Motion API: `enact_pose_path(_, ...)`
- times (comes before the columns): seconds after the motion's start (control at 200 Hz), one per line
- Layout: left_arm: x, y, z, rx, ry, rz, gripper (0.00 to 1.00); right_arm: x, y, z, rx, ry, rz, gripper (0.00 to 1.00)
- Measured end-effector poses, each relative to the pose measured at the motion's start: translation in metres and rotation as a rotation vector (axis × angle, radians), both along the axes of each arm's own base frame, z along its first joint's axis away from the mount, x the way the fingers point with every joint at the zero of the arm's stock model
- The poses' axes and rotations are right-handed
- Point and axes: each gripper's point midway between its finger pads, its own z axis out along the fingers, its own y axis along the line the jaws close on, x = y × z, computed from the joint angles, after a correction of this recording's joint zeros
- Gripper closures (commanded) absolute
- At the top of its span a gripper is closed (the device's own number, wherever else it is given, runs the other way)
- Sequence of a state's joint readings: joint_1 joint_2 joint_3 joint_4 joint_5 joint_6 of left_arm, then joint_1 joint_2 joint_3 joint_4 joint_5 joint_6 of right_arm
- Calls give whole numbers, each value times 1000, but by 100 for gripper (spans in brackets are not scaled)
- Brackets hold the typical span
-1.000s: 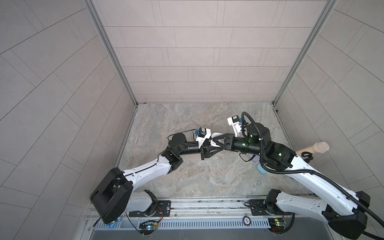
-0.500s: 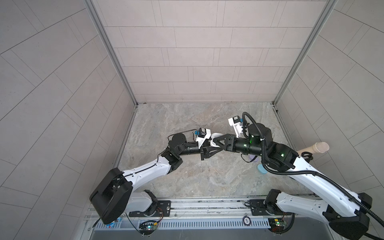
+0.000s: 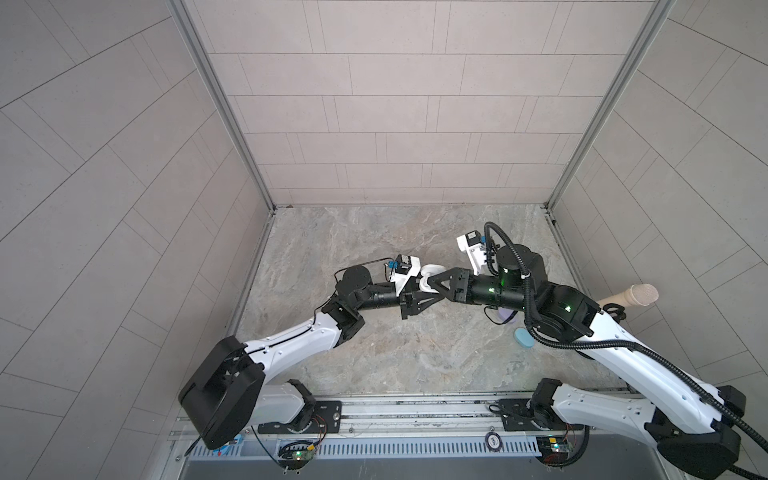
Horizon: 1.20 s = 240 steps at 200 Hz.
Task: Insert the wireless bluetooth earbuds into the charging case
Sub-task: 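Press the held earbud into the empty slot of the case, then open the right gripper and draw it back from the case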
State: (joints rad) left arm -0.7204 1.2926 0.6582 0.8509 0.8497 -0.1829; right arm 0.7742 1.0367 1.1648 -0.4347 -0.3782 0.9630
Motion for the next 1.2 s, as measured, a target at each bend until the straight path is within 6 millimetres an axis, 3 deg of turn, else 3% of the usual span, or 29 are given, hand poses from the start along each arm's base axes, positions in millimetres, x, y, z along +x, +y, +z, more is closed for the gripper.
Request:
enact_pose_path(0.631, -2, 0, -3, 14, -19, -7, 90, 0, 14, -1, -17, 31, 41, 62)
enact_pose_path(1.201, -4, -1, -6, 28, -24, -8, 90, -12, 8, -2, -24, 67, 44, 63)
